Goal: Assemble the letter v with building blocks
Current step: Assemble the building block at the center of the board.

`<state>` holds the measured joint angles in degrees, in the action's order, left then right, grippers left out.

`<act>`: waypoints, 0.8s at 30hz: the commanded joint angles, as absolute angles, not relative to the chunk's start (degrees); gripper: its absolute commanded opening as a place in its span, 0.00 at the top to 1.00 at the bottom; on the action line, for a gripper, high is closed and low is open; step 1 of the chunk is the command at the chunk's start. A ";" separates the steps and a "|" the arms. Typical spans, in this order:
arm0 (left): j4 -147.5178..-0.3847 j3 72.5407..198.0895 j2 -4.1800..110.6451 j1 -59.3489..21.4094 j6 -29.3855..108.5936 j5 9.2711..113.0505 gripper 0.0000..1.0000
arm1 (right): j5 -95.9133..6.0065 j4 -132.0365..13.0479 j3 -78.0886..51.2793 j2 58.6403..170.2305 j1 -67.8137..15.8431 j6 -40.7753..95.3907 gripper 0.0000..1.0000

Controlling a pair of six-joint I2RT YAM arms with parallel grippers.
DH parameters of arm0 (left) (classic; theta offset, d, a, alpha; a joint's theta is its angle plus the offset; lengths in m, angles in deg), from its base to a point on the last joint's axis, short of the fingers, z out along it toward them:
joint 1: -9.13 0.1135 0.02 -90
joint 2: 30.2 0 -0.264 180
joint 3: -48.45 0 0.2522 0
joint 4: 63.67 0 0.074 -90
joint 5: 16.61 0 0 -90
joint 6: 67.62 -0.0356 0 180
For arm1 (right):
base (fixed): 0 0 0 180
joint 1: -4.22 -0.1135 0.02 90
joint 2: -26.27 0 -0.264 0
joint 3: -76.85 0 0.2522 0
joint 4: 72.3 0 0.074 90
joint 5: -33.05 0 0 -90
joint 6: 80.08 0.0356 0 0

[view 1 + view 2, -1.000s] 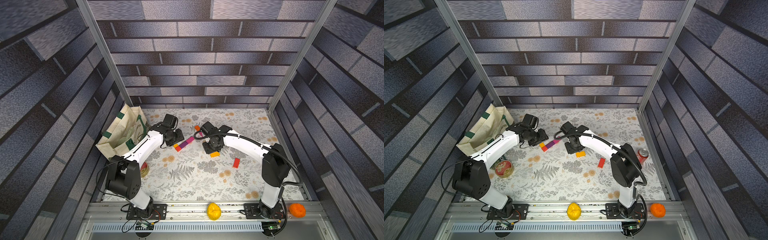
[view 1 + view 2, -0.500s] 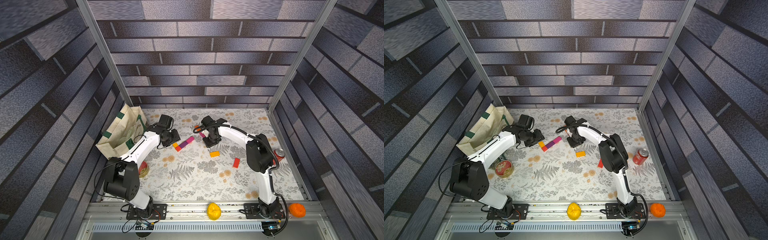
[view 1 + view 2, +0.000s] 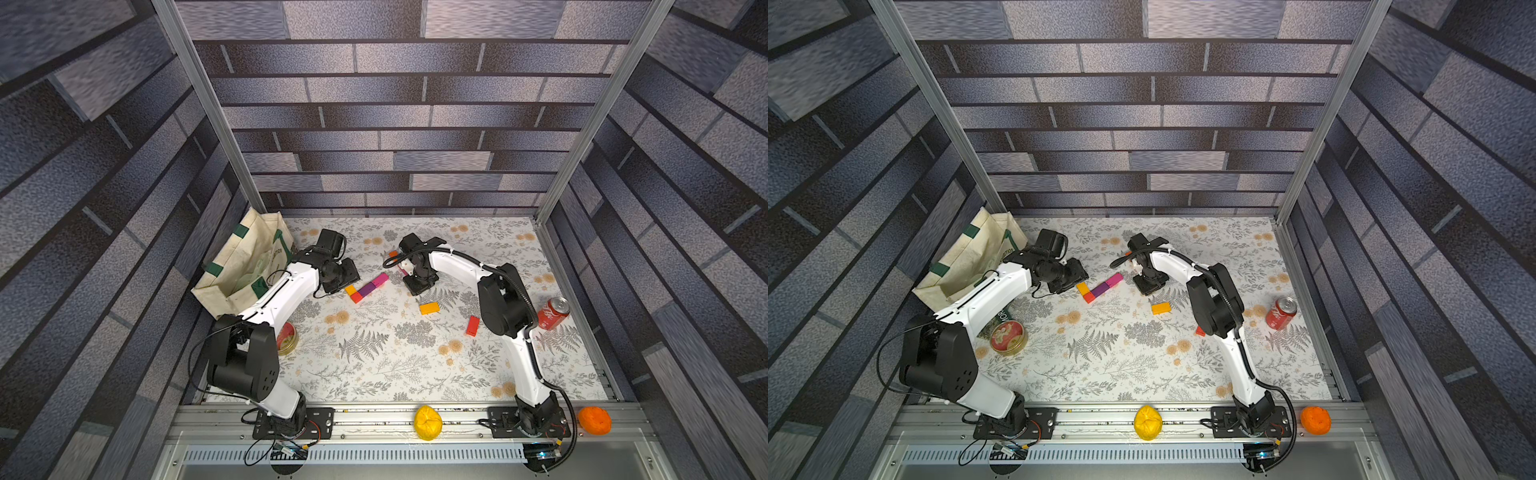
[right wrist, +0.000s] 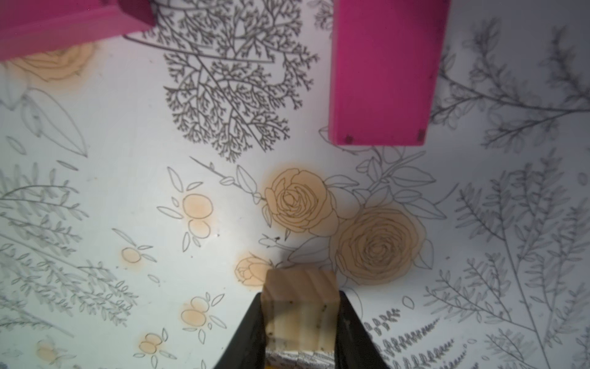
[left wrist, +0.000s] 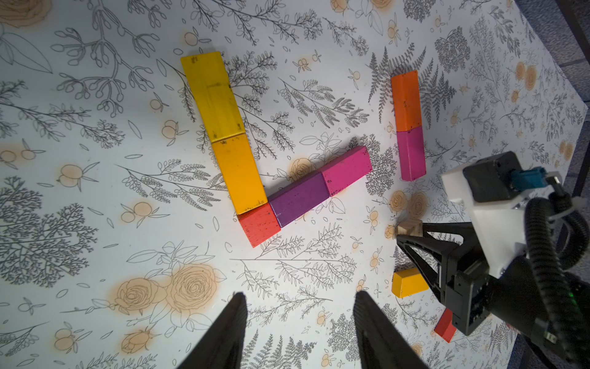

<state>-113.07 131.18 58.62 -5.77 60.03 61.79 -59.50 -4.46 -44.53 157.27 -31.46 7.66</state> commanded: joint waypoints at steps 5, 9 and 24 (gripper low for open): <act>-115.53 130.96 57.21 -5.30 59.05 63.24 0.44 | -60.56 -1.60 -50.71 161.55 -30.51 6.14 0.69; -115.72 131.09 57.30 -5.27 59.06 63.46 0.44 | -61.75 -0.57 -53.04 163.41 -30.26 6.14 0.68; -116.17 131.53 57.78 -5.03 58.86 63.45 0.43 | -62.40 -0.17 -55.84 166.15 -29.53 6.23 0.64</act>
<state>-114.36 131.20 58.62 -5.37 60.01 62.06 -61.51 -1.94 -54.95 163.74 -30.04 6.39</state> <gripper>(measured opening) 0.566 0.355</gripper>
